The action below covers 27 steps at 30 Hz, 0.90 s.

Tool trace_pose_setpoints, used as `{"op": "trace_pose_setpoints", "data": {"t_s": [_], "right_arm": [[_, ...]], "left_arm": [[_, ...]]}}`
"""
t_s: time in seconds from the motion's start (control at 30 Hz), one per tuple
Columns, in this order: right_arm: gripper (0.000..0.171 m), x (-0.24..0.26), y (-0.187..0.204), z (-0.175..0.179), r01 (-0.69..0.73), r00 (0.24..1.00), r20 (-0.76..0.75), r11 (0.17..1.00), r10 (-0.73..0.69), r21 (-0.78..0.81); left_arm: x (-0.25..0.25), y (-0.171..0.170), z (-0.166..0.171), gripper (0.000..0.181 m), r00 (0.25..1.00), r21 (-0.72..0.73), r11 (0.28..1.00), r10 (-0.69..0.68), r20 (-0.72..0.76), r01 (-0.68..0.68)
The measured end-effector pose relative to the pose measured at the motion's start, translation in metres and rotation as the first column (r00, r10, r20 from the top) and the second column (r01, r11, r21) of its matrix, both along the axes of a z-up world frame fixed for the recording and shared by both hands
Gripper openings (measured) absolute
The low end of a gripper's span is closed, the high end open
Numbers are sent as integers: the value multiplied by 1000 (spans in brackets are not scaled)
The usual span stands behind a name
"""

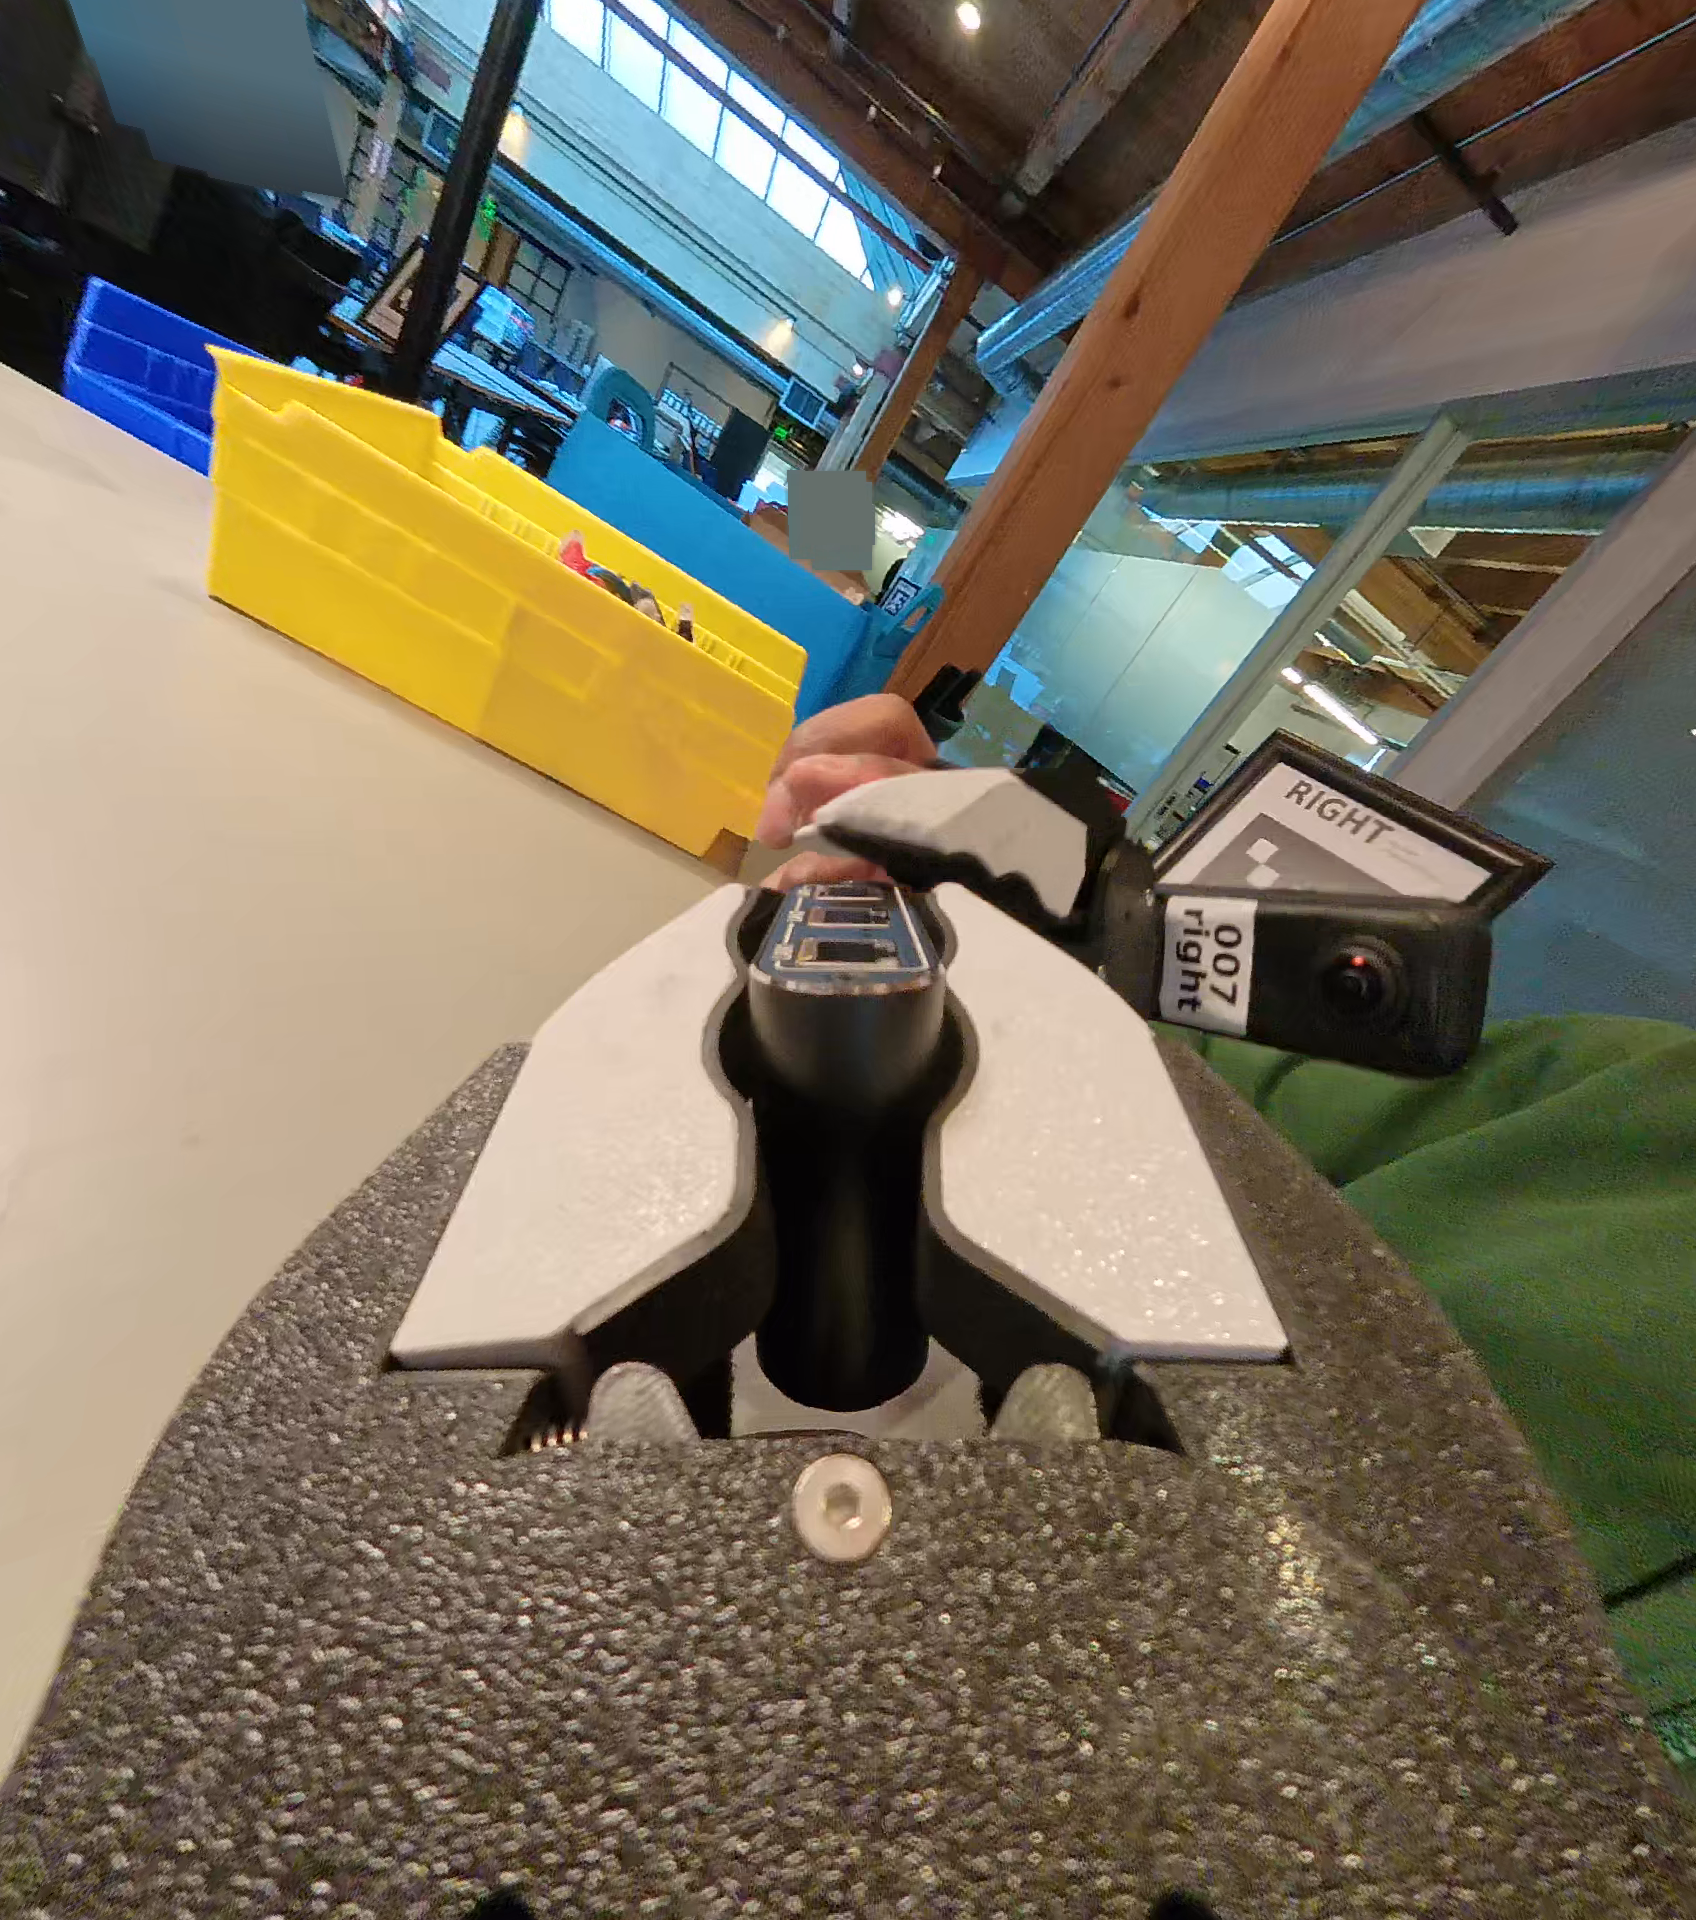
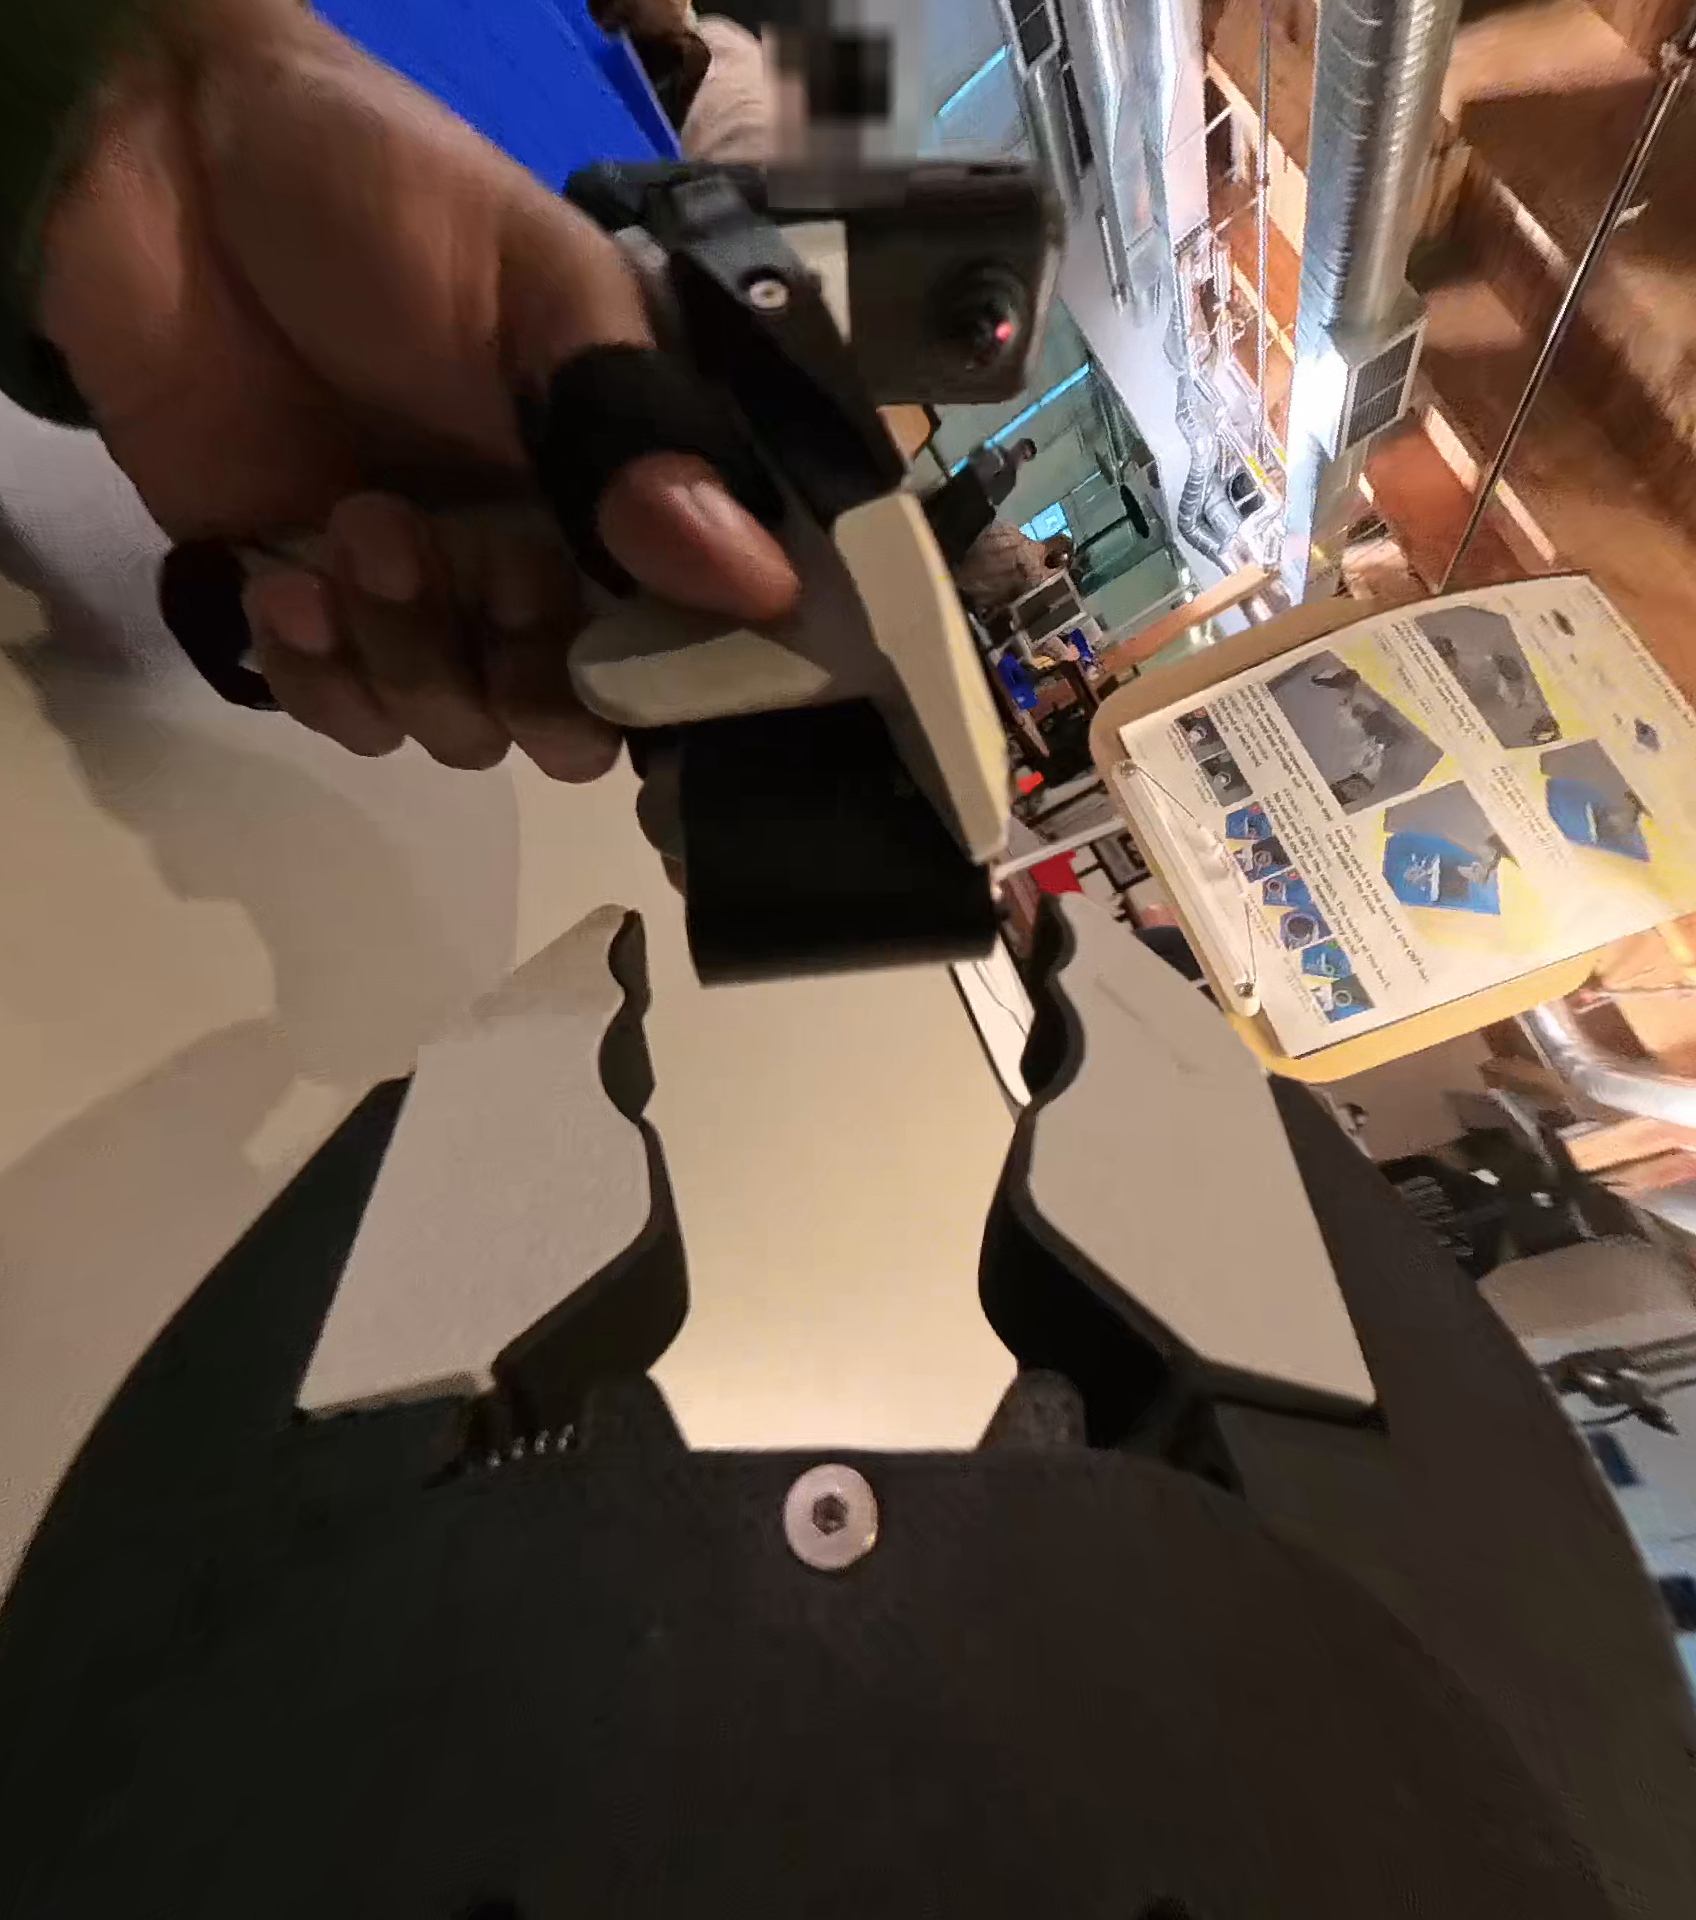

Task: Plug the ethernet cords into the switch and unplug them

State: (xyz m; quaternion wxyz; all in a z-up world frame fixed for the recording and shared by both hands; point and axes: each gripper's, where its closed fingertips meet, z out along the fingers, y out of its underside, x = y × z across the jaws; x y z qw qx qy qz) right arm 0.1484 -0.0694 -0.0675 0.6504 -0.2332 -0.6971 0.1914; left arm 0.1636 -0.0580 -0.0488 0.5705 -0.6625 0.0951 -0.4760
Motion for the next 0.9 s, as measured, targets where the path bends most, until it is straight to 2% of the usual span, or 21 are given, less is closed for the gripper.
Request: {"op": "trace_pose_setpoints", "data": {"t_s": [0.07,0.17,0.33,0.4,0.5,0.63,0.7,0.77,0.9], "right_arm": [[62,-6,2,-5,48,999,6,997,-48,57],[61,-3,3,-3,56,998,11,995,-57,79],[61,17,40,19,173,985,-22,983,-172,69],[61,31,75,37,272,962,-36,961,-270,58],[61,62,143,71,433,901,-8,901,-433,-12],[60,109,263,91,663,747,171,738,-643,-122],[61,125,318,76,745,662,343,637,-667,-200],[60,134,356,50,799,589,510,546,-627,-252],[61,136,397,1,860,475,686,456,-551,-228]], "left_arm": [[5,-1,-3,28,1000,-12,1000,-22,-4,22],[7,-3,-1,28,999,-4,999,-48,1,48],[-14,0,23,53,994,134,985,107,4,-106],[-22,1,23,53,987,148,977,160,-30,-154],[-22,5,9,52,980,103,982,168,-103,-157],[-12,9,-5,50,976,60,989,143,-167,-135],[-8,10,-8,50,969,63,990,139,-204,-129],[-6,10,-10,49,961,70,989,141,-237,-128],[-9,11,-10,47,956,77,987,157,-248,-142]]}}
